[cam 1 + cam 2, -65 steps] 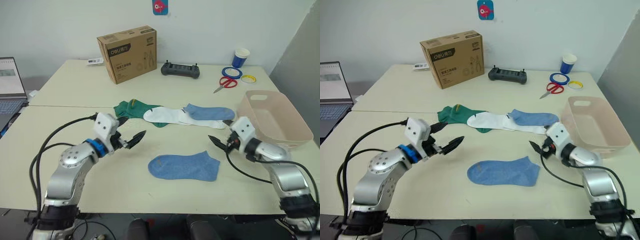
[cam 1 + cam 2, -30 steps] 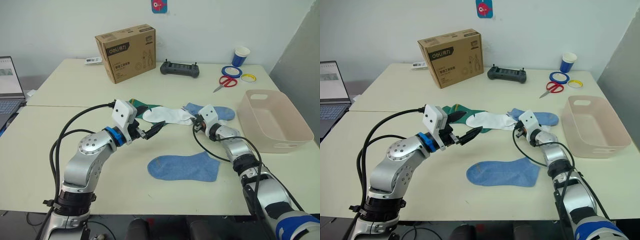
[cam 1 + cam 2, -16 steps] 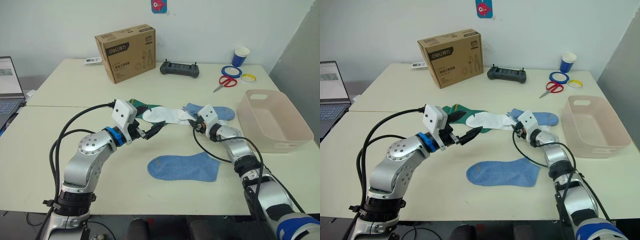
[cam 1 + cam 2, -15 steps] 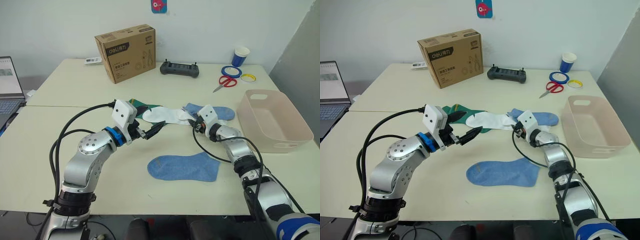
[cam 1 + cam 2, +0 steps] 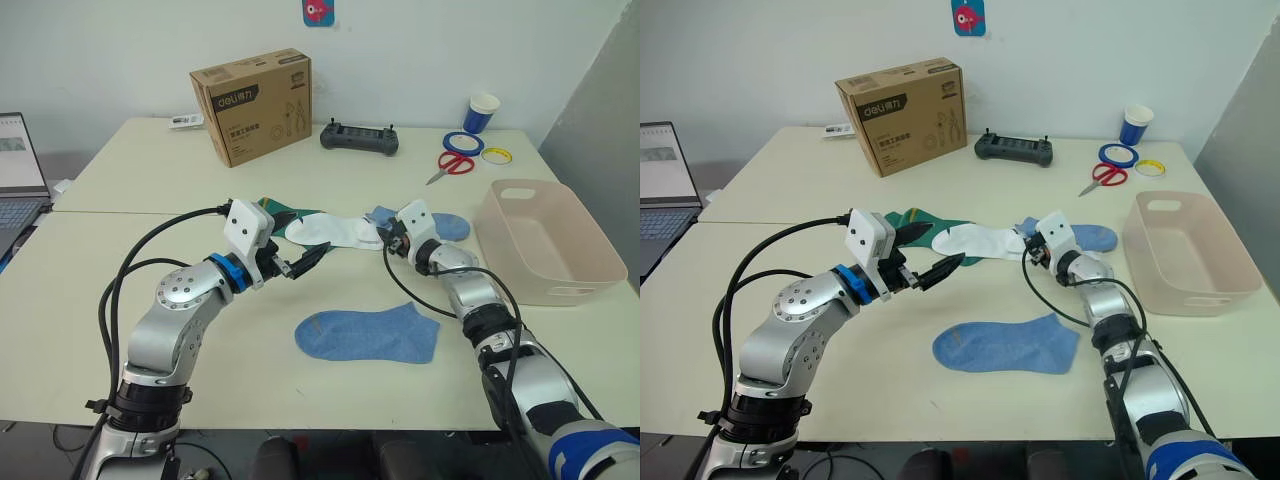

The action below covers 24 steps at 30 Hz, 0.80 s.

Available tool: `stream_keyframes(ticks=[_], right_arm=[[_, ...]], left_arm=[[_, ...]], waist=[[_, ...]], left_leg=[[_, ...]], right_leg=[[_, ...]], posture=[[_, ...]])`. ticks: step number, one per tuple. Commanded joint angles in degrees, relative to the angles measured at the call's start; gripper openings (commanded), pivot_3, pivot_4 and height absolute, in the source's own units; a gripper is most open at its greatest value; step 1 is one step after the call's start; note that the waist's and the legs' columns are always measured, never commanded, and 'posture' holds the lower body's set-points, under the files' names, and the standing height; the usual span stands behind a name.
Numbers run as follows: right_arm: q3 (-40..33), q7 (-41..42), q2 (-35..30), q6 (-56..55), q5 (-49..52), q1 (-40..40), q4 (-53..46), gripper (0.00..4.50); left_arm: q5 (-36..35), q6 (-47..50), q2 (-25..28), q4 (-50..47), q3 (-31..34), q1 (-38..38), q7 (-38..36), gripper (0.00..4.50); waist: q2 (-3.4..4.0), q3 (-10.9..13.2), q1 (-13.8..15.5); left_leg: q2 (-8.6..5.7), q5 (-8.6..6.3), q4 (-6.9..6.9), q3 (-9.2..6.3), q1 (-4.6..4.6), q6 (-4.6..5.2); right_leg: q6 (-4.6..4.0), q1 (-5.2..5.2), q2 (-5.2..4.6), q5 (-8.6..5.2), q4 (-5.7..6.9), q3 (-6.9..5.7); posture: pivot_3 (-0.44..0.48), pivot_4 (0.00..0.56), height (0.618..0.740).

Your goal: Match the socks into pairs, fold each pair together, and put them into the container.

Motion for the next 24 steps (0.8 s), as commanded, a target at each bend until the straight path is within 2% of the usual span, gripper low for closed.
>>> stream_keyframes(ticks=[1,5,8,11,19,24], right_arm=[[-0.1,-0.3,-0.1,-1.2,-0.5,-1.9,0.9,1.76],[0.2,-0.9,-0.4,0.0,-1.8,-2.2,2.2,1.76],[-0.3,-1.6,-0.5,-0.2,-1.7,-2.4,2.8,1.15],[-0.9,-1.6,-0.6,-0.3,-1.1,-2.7,3.1,0.07],[-1.6,-1.3,-1.2,-0.9,-0.4,-2.1,1.9,0.03],[-0.2,3.7,-2.2,-1.3,0.0,0.7,-5.0,0.03]], left_arm=[[-0.1,-0.2,0.1,-2.7,-0.2,-0.4,0.4,4.5],[0.0,-0.2,0.1,-2.8,-0.1,-0.2,0.3,4.5],[-0.1,-0.2,0.1,-2.8,-0.2,-0.2,0.3,4.5],[-0.2,-0.3,0.0,-2.9,-0.4,-0.2,0.0,4.5],[-1.8,0.0,-0.1,-3.6,-0.5,-0.1,-1.5,4.5],[-2.5,0.7,0.6,-4.3,-0.5,0.4,-2.0,4.5]], waist=[[0.0,0.0,0.0],[0.0,0.0,0.0],[0.0,0.0,0.0],[0.0,0.0,0.0],[0.0,0.0,0.0],[0.01,0.0,0.0]], left_leg=[[0.0,0.0,0.0,0.0,0.0,0.0],[0.0,0.0,0.0,0.0,0.0,0.0],[0.0,0.0,0.0,0.0,0.0,0.0],[0.0,0.0,0.0,0.0,0.0,0.0],[0.0,0.0,0.0,0.0,0.0,0.0],[0.0,0.0,0.0,0.0,-0.01,0.0]], right_leg=[[0.0,0.0,0.0,0.0,0.0,0.0],[0.0,0.0,0.0,0.0,0.0,0.0],[0.0,0.0,0.0,0.0,0.0,0.0],[0.0,0.0,0.0,0.0,0.0,0.01],[0.0,0.0,0.0,0.0,0.0,0.01],[0.01,0.0,0.0,0.0,0.0,0.0]], posture=[[0.0,0.15,0.74],[0.0,0.15,0.74],[0.0,0.15,0.74],[0.0,0.15,0.74],[0.0,0.15,0.74],[0.0,0.15,0.74]])
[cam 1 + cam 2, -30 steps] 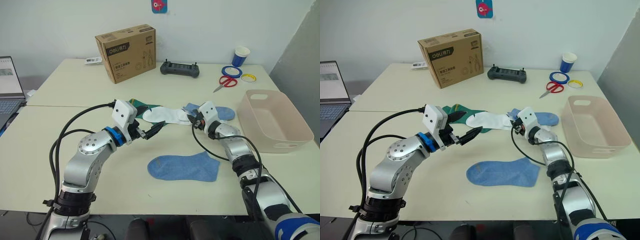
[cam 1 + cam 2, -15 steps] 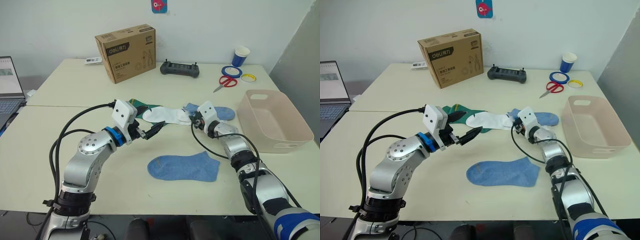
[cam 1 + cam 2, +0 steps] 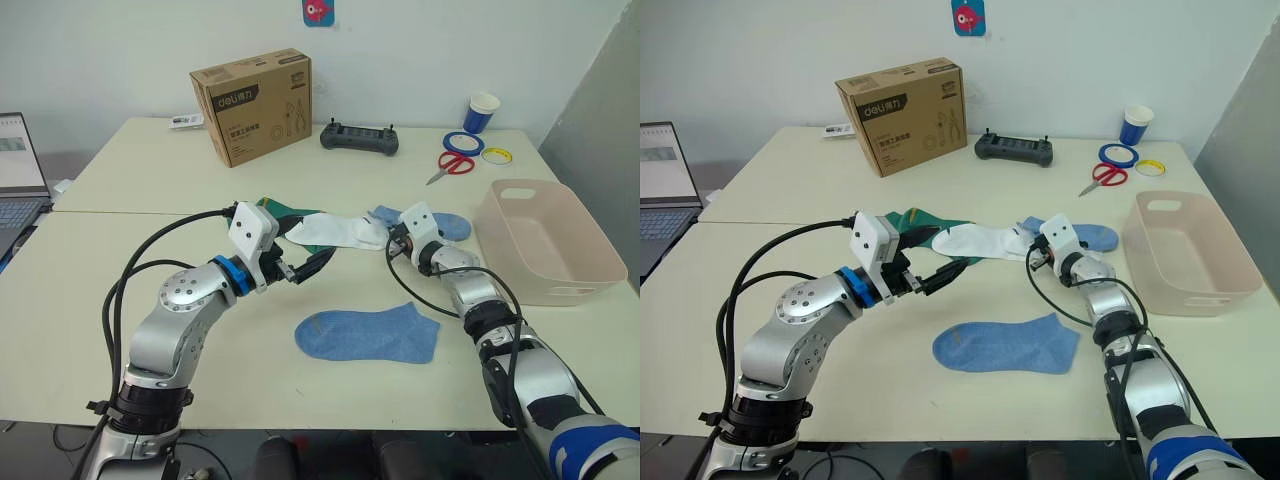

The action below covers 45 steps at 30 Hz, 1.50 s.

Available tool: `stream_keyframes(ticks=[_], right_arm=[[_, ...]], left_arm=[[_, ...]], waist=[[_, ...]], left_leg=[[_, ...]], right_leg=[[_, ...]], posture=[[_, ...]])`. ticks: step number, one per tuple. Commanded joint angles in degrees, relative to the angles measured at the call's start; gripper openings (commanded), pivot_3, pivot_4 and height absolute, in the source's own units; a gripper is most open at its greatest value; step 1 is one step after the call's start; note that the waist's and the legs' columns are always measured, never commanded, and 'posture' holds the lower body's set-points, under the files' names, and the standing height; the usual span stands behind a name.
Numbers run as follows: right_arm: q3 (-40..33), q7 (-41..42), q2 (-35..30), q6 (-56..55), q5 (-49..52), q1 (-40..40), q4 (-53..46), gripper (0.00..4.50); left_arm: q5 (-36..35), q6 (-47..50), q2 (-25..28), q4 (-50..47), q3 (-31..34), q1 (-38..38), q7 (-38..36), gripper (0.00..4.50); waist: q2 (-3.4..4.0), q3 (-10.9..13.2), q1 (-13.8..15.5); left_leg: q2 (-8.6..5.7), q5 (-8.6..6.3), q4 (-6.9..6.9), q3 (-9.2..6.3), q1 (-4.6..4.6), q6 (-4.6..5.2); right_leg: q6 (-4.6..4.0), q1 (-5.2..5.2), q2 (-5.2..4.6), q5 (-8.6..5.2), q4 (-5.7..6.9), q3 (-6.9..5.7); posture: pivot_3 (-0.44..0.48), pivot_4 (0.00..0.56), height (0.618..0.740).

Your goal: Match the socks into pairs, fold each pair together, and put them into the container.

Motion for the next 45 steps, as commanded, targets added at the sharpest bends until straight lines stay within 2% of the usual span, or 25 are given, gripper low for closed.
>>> stream_keyframes(ticks=[1,11,18,27,33,39,42,45], right_arm=[[0.7,5.8,-1.7,-0.7,1.5,2.2,-9.3,0.03],[3.8,24.0,-9.8,15.1,9.5,18.5,-45.8,0.03],[5.3,32.7,-16.4,17.6,14.5,26.4,-60.6,0.03],[7.2,45.2,-24.9,14.5,21.2,35.2,-71.1,0.03],[9.4,48.2,-27.5,10.6,19.8,38.4,-70.6,0.03],[9.7,47.4,-27.3,10.2,20.0,38.0,-69.9,0.03],[9.3,48.1,-28.3,10.9,21.0,38.6,-70.4,0.66],[8.2,47.9,-29.4,11.3,21.7,39.4,-71.2,1.6]], left_arm=[[-1.4,0.5,0.8,-3.3,0.7,0.2,-0.6,4.5],[-3.7,2.8,3.4,-5.7,0.9,4.1,-2.9,4.5],[-5.2,3.8,6.4,-6.0,1.4,5.6,-5.7,4.5],[-5.6,4.2,7.8,-5.7,1.0,5.8,-7.4,4.5],[-8.8,8.5,10.2,-9.2,-0.9,7.4,-11.6,4.5],[-10.9,11.7,12.5,-10.3,-1.5,7.2,-13.9,4.5],[-10.4,11.5,12.9,-10.0,-2.1,6.9,-14.4,4.5],[-8.4,9.5,12.2,-7.7,-3.0,5.1,-14.1,4.5]], waist=[[0.0,0.0,0.0],[0.03,0.0,0.2],[0.03,0.0,0.2],[0.02,0.0,0.4],[0.01,0.0,0.3],[0.01,0.0,0.3],[0.01,0.0,0.3],[0.0,0.0,0.5]], left_leg=[[0.0,0.0,0.0,0.0,0.0,0.0],[0.0,0.0,0.0,-0.08,-0.07,0.0],[0.0,0.0,0.04,-0.07,-0.04,0.0],[-0.01,0.0,0.04,-0.08,-0.04,0.0],[-0.01,0.0,0.05,-0.08,-0.03,0.0],[-0.01,0.0,0.07,-0.09,-0.01,0.0],[-0.01,0.0,0.07,-0.09,0.0,0.0],[-0.02,0.0,0.07,-0.08,-0.01,0.0]], right_leg=[[0.0,0.0,0.0,0.0,-0.01,0.0],[0.11,-0.01,-0.01,-0.07,-0.02,-0.08],[0.34,-0.01,0.0,-0.21,-0.02,-0.05],[0.36,0.01,0.0,-0.23,-0.05,-0.06],[0.36,0.01,0.0,-0.23,-0.04,-0.06],[0.36,0.01,0.0,-0.23,-0.04,-0.05],[0.36,0.02,0.0,-0.23,-0.03,-0.06],[0.36,0.02,-0.01,-0.24,-0.04,-0.05]], posture=[[0.0,0.15,0.74],[0.0,0.15,0.74],[0.0,0.15,0.74],[0.0,0.15,0.74],[0.0,0.15,0.74],[0.0,0.15,0.74],[0.0,0.15,0.74],[0.0,0.15,0.74]])
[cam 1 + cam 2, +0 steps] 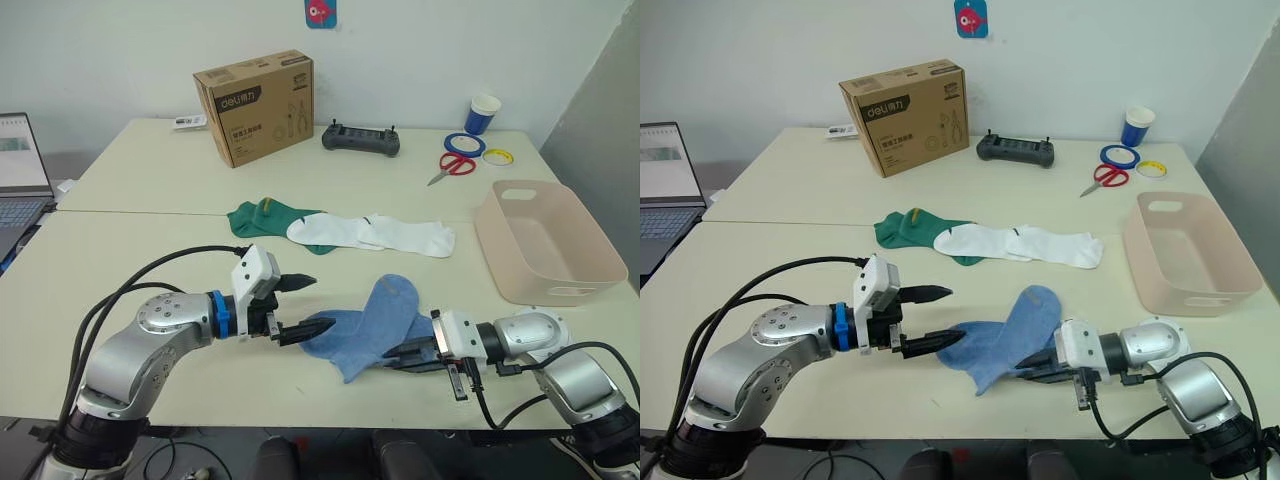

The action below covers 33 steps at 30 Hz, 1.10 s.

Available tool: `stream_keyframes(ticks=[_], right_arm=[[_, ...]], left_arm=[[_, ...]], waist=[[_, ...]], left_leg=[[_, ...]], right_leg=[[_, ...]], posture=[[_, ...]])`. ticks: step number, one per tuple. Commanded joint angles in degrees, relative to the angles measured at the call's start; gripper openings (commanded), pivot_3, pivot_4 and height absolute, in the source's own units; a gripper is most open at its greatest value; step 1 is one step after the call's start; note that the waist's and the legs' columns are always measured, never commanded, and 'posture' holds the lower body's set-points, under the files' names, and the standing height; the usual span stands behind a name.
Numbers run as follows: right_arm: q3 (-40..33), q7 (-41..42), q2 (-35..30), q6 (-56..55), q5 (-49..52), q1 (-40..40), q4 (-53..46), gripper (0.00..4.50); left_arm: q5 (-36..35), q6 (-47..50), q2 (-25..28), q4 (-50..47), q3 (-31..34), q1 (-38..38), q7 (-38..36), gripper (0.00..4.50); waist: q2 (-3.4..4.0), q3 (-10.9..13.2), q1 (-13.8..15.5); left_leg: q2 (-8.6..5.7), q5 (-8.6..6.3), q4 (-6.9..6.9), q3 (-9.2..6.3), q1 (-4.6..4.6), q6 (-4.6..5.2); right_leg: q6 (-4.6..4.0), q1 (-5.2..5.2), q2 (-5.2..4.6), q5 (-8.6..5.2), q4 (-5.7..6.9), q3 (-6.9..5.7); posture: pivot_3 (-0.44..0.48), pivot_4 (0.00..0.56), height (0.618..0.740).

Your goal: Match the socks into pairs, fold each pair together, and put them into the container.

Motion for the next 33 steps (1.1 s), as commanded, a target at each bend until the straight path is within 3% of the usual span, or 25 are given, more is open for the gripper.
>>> stream_keyframes(ticks=[1,4,8,17,24,28,33], right_arm=[[-2.4,-0.1,-1.4,0.3,1.7,0.9,-2.5,1.99],[-4.1,-1.0,-2.4,2.0,2.8,1.9,-3.7,2.98],[-8.0,-5.4,-2.6,8.3,6.3,4.4,-5.8,2.98],[-6.9,-10.7,-0.4,7.1,2.6,6.3,-6.8,2.98],[-4.1,-10.1,-1.8,4.0,-1.0,9.6,-10.5,2.98],[-2.1,-10.1,-1.8,2.6,-2.5,10.4,-11.5,2.98],[2.9,-8.7,-2.5,-7.1,-10.5,8.7,-6.9,2.98]], left_arm=[[2.0,-3.0,-0.6,1.4,-0.8,-3.1,-0.1,4.5],[3.6,-4.9,-1.6,4.1,-2.0,-5.5,-0.4,4.5],[9.1,-9.9,-5.5,13.0,-6.7,-12.8,-0.4,4.5],[19.1,-19.4,-16.4,36.8,-14.0,-26.9,-1.8,4.5],[24.1,-25.3,-24.5,55.6,-16.9,-37.0,-5.1,4.5],[26.4,-28.5,-26.9,61.8,-17.1,-39.3,-6.9,4.5],[29.5,-31.0,-29.6,67.6,-18.1,-40.5,-7.7,4.5]], waist=[[-0.01,0.0,0.1],[0.0,0.0,0.3],[-0.02,0.0,0.8],[-0.02,0.0,1.3],[-0.02,0.0,1.3],[-0.02,0.0,1.1],[-0.02,0.0,1.1]], left_leg=[[0.0,0.0,0.0,0.0,0.0,0.0],[-0.02,0.0,0.0,-0.02,0.01,0.0],[-0.07,0.0,0.04,-0.05,-0.01,0.0],[-0.26,-0.01,0.07,-0.29,-0.06,0.02],[-0.38,-0.01,0.16,-0.58,-0.25,0.03],[-0.4,-0.01,0.2,-0.65,-0.29,0.03],[-0.42,-0.01,0.21,-0.79,-0.29,0.03]], right_leg=[[0.0,0.0,0.0,0.0,0.0,0.0],[0.0,0.0,0.0,0.0,0.01,-0.01],[0.0,0.03,-0.01,0.0,0.01,0.0],[0.02,0.01,0.0,0.01,0.01,0.01],[0.04,-0.01,-0.01,0.0,-0.02,-0.15],[0.04,0.0,0.0,0.0,-0.01,-0.18],[0.05,0.0,0.02,0.01,0.02,-0.26]], posture=[[0.0,0.15,0.74],[0.0,0.15,0.74],[0.0,0.15,0.74],[0.0,0.15,0.74],[0.0,0.15,0.74],[0.0,0.15,0.74],[0.0,0.15,0.74]])
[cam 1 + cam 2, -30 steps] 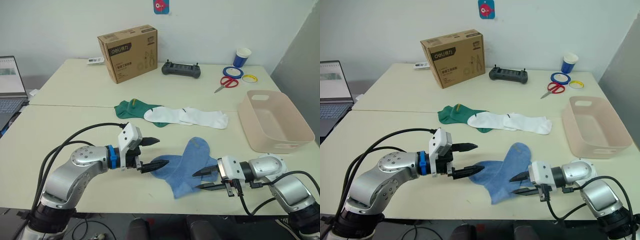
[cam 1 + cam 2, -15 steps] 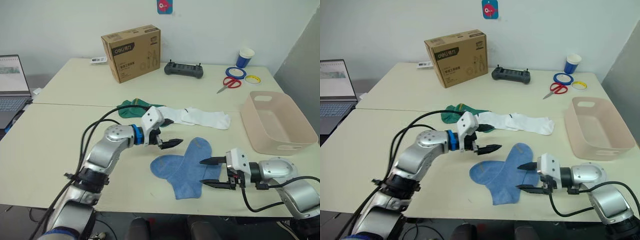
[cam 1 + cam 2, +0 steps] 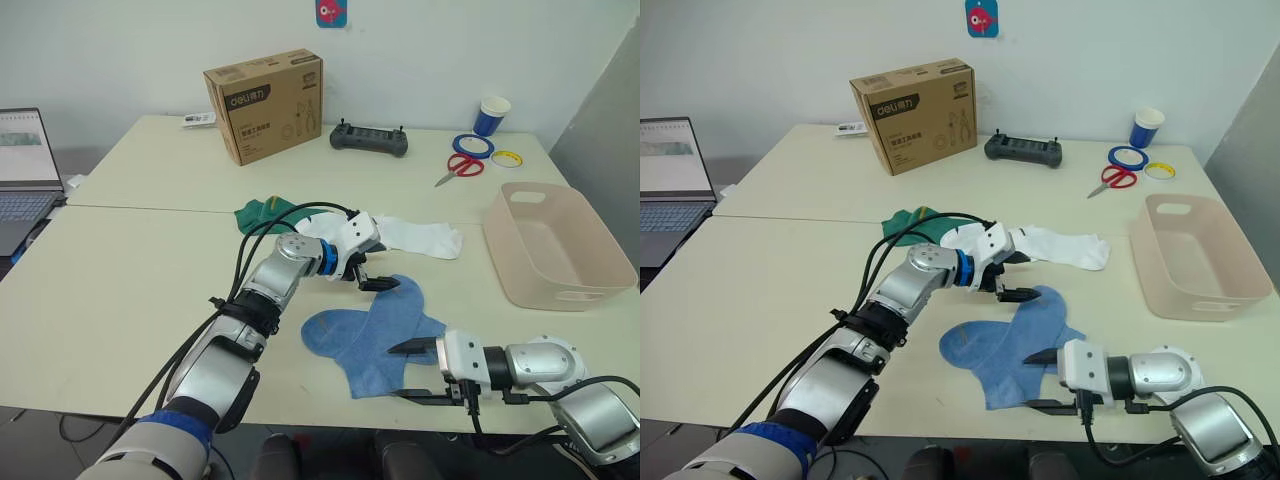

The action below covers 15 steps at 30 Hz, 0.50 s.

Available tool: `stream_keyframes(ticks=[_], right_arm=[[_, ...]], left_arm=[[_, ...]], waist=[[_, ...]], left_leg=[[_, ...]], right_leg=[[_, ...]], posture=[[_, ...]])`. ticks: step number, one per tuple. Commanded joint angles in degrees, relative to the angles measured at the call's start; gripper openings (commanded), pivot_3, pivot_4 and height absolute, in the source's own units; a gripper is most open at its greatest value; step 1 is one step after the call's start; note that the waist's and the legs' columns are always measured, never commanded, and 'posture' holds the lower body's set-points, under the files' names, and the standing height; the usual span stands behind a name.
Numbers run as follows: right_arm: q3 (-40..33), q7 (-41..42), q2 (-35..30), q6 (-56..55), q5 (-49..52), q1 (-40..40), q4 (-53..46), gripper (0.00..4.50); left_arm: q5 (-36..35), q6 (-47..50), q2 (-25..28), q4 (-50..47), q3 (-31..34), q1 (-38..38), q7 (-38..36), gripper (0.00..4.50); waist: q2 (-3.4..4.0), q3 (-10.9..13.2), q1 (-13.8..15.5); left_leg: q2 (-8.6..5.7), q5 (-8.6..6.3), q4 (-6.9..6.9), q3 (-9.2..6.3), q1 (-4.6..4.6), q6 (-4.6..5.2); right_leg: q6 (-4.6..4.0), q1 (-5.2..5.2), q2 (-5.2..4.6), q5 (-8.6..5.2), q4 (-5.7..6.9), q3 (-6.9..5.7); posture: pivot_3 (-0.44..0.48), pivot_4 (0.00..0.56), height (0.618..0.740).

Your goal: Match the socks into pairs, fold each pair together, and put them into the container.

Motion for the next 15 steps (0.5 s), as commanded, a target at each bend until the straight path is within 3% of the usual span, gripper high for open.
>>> stream_keyframes(ticks=[1,8,10,13,15], right_arm=[[3.1,1.1,-0.3,-8.6,-5.6,-2.3,3.3,2.98],[7.6,0.7,1.8,-19.5,-12.2,-7.8,12.5,2.98],[7.7,0.6,2.4,-20.8,-12.3,-8.9,13.9,3.03],[7.3,1.1,2.8,-20.9,-10.8,-9.5,14.5,2.39],[7.0,1.4,2.8,-21.2,-9.6,-9.6,14.3,1.69]], left_arm=[[2.6,-3.3,-1.9,3.0,-1.0,-1.3,-0.3,4.5],[4.6,-6.9,-5.0,9.1,0.5,-2.3,0.8,4.5],[5.2,-7.7,-5.5,10.2,0.5,-2.5,0.7,4.12],[5.7,-8.0,-5.8,11.1,0.9,-2.7,0.7,3.3],[6.0,-8.3,-6.0,11.6,1.1,-2.7,1.2,2.65]], waist=[[0.0,0.0,0.0],[0.0,0.0,0.0],[0.0,0.0,0.1],[0.0,0.0,0.1],[0.0,0.0,0.1]], left_leg=[[-0.01,0.0,0.04,-0.01,-0.01,0.0],[-0.02,-0.01,0.43,-0.11,-0.25,0.01],[-0.02,-0.01,0.47,-0.13,-0.24,0.01],[-0.04,0.0,0.52,-0.16,-0.24,0.01],[-0.04,-0.01,0.54,-0.15,-0.26,0.01]], right_leg=[[0.0,0.01,0.0,0.0,0.01,-0.01],[0.06,0.01,0.01,0.04,0.01,-0.06],[0.1,0.01,0.02,0.07,0.04,-0.06],[0.11,0.04,0.02,0.08,0.07,-0.06],[0.12,0.04,0.02,0.08,0.07,-0.03]], posture=[[0.0,0.15,0.74],[0.0,0.15,0.74],[0.0,0.15,0.74],[0.0,0.15,0.74],[0.0,0.15,0.74]])
